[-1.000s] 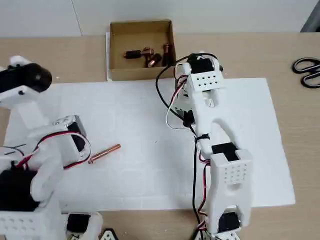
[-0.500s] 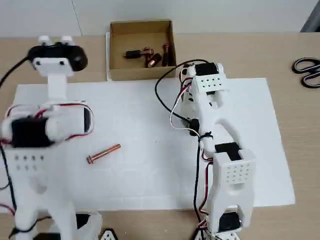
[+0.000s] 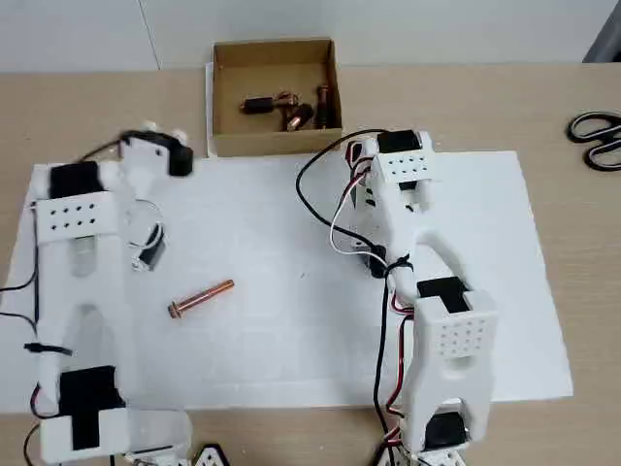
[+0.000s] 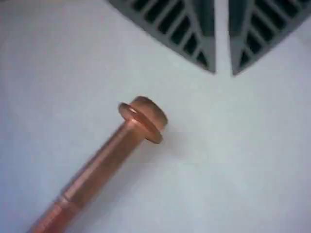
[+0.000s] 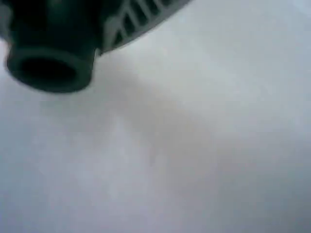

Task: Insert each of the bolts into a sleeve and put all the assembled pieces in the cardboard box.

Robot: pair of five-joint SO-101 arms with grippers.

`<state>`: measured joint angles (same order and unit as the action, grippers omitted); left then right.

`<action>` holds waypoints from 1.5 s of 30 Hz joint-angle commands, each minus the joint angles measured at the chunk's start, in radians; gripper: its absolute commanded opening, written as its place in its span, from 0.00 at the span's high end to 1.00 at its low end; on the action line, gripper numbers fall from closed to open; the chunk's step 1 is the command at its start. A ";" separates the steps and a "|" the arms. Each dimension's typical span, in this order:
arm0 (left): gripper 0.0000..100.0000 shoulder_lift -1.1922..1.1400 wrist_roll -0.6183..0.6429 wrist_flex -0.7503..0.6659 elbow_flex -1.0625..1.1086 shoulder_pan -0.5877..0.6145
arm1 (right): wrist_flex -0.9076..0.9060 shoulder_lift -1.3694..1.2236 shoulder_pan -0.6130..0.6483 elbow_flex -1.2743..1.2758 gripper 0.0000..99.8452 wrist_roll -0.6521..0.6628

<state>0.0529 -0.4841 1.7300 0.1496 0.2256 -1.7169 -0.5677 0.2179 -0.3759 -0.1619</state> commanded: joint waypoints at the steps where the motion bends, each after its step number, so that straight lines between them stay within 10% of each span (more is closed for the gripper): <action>1: 0.99 -0.011 -0.115 0.023 0.070 -0.038 | -0.019 0.067 -0.010 0.009 1.00 0.011; 45: 0.96 -0.278 -0.351 -0.141 0.163 -0.147 | -0.022 0.067 -0.031 0.015 1.00 0.011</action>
<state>-0.2202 -0.8293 1.6057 0.3353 0.0783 -1.7169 -0.5677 0.1949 -0.3575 -0.1603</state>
